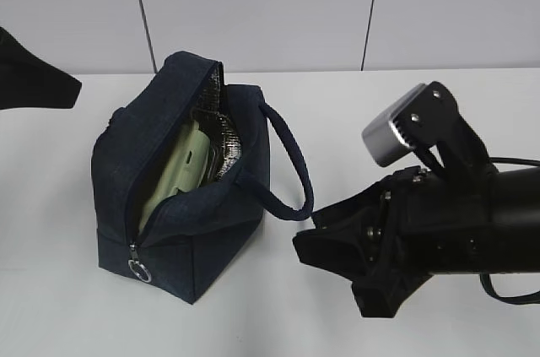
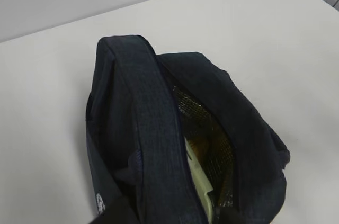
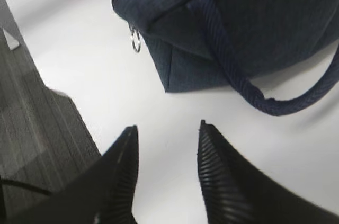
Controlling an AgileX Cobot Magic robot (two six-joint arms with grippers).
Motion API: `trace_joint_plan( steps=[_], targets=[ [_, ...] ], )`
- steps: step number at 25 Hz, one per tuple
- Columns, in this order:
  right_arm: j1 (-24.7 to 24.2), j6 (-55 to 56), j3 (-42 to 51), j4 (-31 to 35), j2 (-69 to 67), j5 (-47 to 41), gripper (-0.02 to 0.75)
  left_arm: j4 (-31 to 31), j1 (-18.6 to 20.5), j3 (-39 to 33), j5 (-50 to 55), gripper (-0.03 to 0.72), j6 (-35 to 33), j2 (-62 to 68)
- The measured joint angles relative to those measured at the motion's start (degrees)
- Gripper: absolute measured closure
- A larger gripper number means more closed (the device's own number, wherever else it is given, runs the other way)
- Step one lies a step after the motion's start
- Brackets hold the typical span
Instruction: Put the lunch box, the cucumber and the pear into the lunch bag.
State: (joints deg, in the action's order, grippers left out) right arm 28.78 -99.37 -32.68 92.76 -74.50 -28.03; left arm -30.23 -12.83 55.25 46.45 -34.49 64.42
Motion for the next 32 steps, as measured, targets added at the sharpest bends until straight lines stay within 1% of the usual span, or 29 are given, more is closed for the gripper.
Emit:
trace_joint_plan(
  steps=[2, 3, 4, 5, 6, 7, 9, 11, 14, 17, 19, 21, 24, 26, 27, 32],
  targets=[
    [0.0, 14.0, -2.2, -12.8, 0.0, 0.5, 0.435, 0.0, 0.0, 0.0, 0.0, 0.378, 0.0, 0.0],
    [0.0, 22.2, -3.2, -21.1, 0.0, 2.0, 0.436, 0.0, 0.0, 0.0, 0.0, 0.382, 0.0, 0.0],
    [0.1, 27.3, -3.8, -25.5, 0.0, 3.6, 0.436, -0.1, 0.0, 0.0, 0.0, 0.386, 0.0, 0.0],
    [0.6, 35.6, -4.2, -32.4, 0.1, 6.2, 0.436, -0.1, 0.0, 0.0, 0.0, 0.390, 0.0, 0.0],
    [1.9, 43.1, -4.2, -38.9, 0.4, 9.8, 0.436, -0.2, 0.0, 0.0, -0.1, 0.394, 0.0, 0.0],
    [3.4, 47.9, -4.1, -43.1, 0.5, 12.4, 0.436, -0.3, 0.0, 0.0, -0.1, 0.398, 0.0, 0.0],
    [8.3, 57.2, -2.9, -51.4, 0.9, 19.0, 0.436, -0.5, 0.0, 0.0, -0.1, 0.402, 0.0, 0.0],
    [12.5, 61.9, -1.1, -56.3, 1.0, 25.0, 0.436, -0.5, 0.0, 0.0, -0.1, 0.406, 0.0, 0.0],
    [17.1, 65.4, 1.4, -60.7, 0.1, 32.7, 0.436, -0.6, 0.0, 0.0, -0.1, 0.410, 0.0, 0.0],
    [19.1, 67.2, 1.8, -63.6, -2.2, 36.7, 0.437, -0.6, 0.0, 0.0, -0.2, 0.411, 0.0, 0.0],
    [20.6, 70.5, 1.8, -67.6, -4.4, 40.4, 0.437, -0.6, 0.0, 0.0, -0.2, 0.412, 0.0, 0.0],
    [22.0, 76.5, 1.8, -75.9, -6.8, 44.8, 0.437, -0.6, 0.0, 0.0, -0.2, 0.412, 0.0, 0.0],
    [22.9, 91.8, 1.8, -93.8, -11.1, 53.2, 0.437, -0.6, 0.0, 0.0, -0.2, 0.412, 0.0, 0.0],
    [23.0, 100.1, 1.8, -101.6, -14.3, 58.9, 0.437, -0.6, 0.0, 0.0, -0.2, 0.412, 0.0, 0.0],
    [23.1, 102.5, 1.8, -103.7, -16.1, 61.2, 0.437, -0.6, 0.0, 0.0, -0.2, 0.412, 0.0, 0.0],
    [23.1, 105.9, 1.8, -107.7, -23.8, 68.4, 0.437, -0.6, 0.0, 0.0, -0.2, 0.412, 0.0, 0.0]
  ],
)
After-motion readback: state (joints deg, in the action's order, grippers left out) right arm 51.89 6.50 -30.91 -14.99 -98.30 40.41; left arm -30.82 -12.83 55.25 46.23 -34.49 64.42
